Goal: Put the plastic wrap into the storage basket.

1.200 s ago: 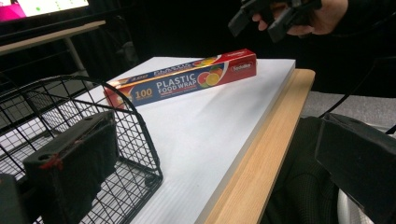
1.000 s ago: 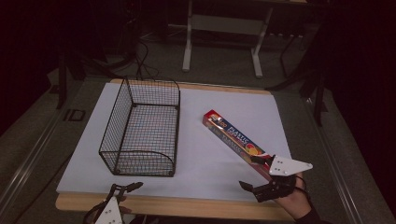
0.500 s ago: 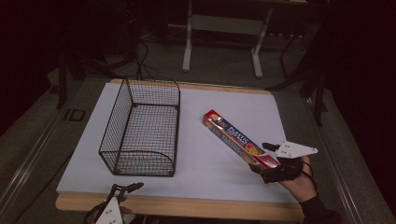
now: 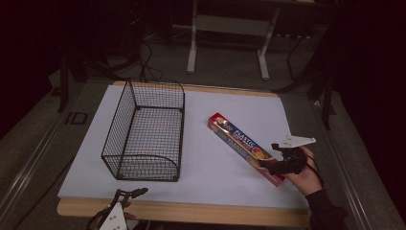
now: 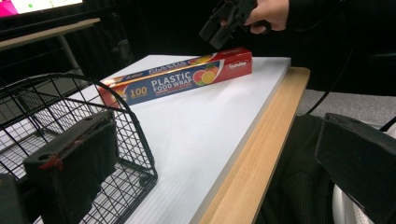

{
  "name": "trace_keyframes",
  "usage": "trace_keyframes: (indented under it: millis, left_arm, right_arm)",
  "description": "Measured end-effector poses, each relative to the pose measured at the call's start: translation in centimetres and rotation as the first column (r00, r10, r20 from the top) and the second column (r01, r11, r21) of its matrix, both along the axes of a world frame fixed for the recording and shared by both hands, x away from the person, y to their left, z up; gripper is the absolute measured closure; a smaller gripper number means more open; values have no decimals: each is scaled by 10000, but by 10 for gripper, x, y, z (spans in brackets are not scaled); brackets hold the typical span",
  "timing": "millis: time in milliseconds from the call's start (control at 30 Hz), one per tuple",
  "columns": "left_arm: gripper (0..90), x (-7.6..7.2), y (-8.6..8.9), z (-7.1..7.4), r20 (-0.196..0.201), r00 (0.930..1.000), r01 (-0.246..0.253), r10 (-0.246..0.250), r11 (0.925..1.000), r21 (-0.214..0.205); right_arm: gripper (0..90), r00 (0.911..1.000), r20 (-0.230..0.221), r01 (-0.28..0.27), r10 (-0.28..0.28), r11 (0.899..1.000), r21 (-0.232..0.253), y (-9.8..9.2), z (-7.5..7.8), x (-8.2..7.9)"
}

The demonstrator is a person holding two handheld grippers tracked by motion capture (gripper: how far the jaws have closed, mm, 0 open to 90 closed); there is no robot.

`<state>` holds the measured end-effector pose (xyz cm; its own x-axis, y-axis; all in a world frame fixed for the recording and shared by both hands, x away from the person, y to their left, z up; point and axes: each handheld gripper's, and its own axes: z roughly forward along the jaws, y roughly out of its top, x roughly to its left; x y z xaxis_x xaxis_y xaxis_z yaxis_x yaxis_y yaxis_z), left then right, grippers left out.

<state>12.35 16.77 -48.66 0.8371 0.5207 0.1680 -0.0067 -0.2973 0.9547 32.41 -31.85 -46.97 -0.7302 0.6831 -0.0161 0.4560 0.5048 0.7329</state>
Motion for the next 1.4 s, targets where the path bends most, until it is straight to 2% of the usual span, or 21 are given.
trace_keyframes:
  millis: [67, 100, 267, 567, 733, 767, 833, 867, 900, 967, 1067, 1100, 1233, 1267, 1300, 1400]
  left_arm:
    - [1, 0, 0, 0, -13, 10000, 4, -4, 10000, 0]
    - [1, 0, 0, 0, -22, 10000, 25, -25, 10000, 42]
    - [1, 0, -1, -1, -42, 10000, 43, -42, 10000, 67]
    - [1, 0, -1, -1, -55, 10000, 45, -44, 9999, 107]
    - [1, 0, -1, -1, -68, 10000, 50, -50, 9999, 110]
    - [1, 0, -1, -1, -67, 10000, 47, -46, 9999, 114]
    - [1, 0, -1, -1, -63, 10000, 59, -58, 9999, 120]
    - [1, 0, -1, -1, -63, 10000, 59, -58, 9999, 120]
    - [1, 1, -1, -1, -63, 10000, 66, -66, 9999, 130]
    - [1, 0, -1, -1, -63, 10000, 70, -69, 9999, 135]
    - [1, 0, -1, -1, -58, 10000, 71, -70, 9999, 149]
    - [1, 0, -1, -1, -53, 10000, 68, -68, 9999, 143]
    - [1, 0, 0, -1, -59, 10000, 66, -65, 9999, 120]
    - [1, 0, 0, -1, -59, 10000, 66, -65, 9999, 120]
    - [1, 1, -1, -1, -69, 10000, 70, -69, 9999, 123]
    - [1, 0, -1, -1, -66, 9999, 96, -95, 9999, 139]
  right_arm:
    - [122, 10000, 0, 0, 0, 10000, 0, 0, 0, 0]
    - [123, 9988, -433, 238, -245, 9996, -180, 0, -4, 8]
    - [124, 9919, -1220, 286, -367, 9973, -671, 4, -12, 19]
    - [135, 9758, -2154, 7, -376, 9856, -1692, 20, -23, 36]
    - [141, 9643, -2610, -176, -441, 9731, -2297, 27, -25, 45]
    - [141, 9598, -2771, -230, -451, 9710, -2380, 29, -25, 47]
    - [141, 9560, -2892, -289, -496, 9649, -2609, 31, -24, 51]
    - [141, 9560, -2892, -289, -496, 9649, -2609, 31, -24, 51]
    - [142, 9511, -3034, -315, -588, 9581, -2847, 35, -23, 55]
    - [142, 9439, -3243, -418, -621, 9517, -3040, 38, -23, 59]
    - [150, 9397, -3341, -466, -735, 9401, -3377, 42, -22, 65]
    - [169, 9405, -3317, -456, -739, 9397, -3388, 43, -21, 67]
    - [172, 9285, -3622, -534, -822, 9356, -3491, 46, -19, 75]
    - [172, 9285, -3622, -534, -822, 9356, -3491, 46, -19, 75]
    - [180, 9211, -3792, -618, -880, 9286, -3658, 47, -19, 79]
    - [181, 9115, -4015, -809, -888, 9186, -3868, 52, -21, 84]
